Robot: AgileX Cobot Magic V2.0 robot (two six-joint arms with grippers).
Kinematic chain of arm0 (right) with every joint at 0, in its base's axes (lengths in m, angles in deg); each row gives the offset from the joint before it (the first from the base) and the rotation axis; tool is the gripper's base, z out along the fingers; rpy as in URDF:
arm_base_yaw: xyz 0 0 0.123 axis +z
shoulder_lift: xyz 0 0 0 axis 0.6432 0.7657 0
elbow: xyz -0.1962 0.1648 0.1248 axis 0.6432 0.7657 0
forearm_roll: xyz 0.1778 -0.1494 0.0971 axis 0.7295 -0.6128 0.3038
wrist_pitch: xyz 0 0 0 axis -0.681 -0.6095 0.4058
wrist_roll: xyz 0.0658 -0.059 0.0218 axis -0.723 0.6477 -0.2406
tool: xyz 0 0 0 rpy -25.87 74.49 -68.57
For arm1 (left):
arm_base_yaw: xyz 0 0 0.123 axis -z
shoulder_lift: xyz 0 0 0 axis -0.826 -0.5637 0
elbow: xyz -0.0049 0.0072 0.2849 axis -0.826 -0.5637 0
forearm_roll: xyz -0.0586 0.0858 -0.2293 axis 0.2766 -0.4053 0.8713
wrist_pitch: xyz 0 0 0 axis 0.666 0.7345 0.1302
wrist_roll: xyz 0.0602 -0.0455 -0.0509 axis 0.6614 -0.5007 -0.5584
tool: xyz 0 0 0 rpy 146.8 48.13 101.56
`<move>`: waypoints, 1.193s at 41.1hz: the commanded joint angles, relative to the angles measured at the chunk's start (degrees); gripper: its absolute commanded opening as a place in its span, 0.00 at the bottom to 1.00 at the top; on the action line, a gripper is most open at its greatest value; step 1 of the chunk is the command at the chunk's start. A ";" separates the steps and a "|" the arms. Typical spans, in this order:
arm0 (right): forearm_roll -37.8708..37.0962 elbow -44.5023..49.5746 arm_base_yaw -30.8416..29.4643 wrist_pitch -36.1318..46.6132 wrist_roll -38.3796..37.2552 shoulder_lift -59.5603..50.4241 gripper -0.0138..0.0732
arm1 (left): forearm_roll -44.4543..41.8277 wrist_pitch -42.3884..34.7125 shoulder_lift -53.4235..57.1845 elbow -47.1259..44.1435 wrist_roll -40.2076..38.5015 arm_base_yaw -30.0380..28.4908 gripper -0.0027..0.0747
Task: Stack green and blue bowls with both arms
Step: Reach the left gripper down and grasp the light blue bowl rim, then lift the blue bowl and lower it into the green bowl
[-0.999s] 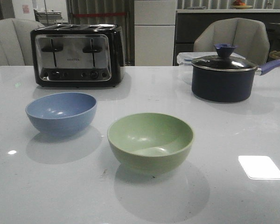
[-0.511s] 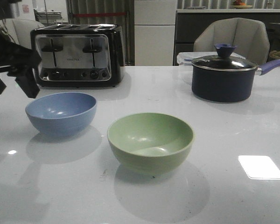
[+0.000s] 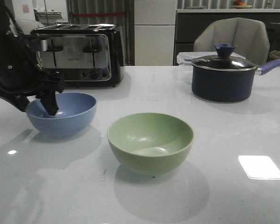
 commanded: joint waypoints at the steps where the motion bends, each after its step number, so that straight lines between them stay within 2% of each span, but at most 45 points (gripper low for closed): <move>1: -0.21 -1.54 -0.04 3.58 0.70 -0.21 0.65 | 0.11 -2.91 3.04 2.04 -0.11 0.51 0.45; 9: -0.21 -1.54 -0.04 3.58 0.70 -0.21 0.65 | 0.11 -1.78 3.04 2.38 -0.11 0.51 0.26; 15: -0.21 -1.54 -0.04 3.58 0.70 -0.21 0.65 | 0.11 3.88 3.38 4.58 -0.11 0.51 0.15; 21: -0.21 -1.54 -0.04 3.58 0.70 -0.21 0.65 | 0.22 7.07 7.02 5.37 0.11 0.51 0.15; 27: -0.21 -1.54 -0.04 3.53 0.70 -0.21 0.65 | 3.66 8.37 13.11 5.37 3.63 0.51 0.15; 34: -0.21 -1.54 -0.04 3.53 0.70 -0.21 0.65 | 14.44 11.23 20.28 5.37 12.37 1.29 0.15; 38: -0.21 -1.54 -0.04 3.53 0.70 -0.21 0.65 | 19.88 12.89 22.20 5.37 14.85 3.45 0.15; 49: -0.21 -1.54 -0.04 3.53 0.70 -0.21 0.65 | 20.58 12.51 21.06 5.37 14.85 12.34 0.15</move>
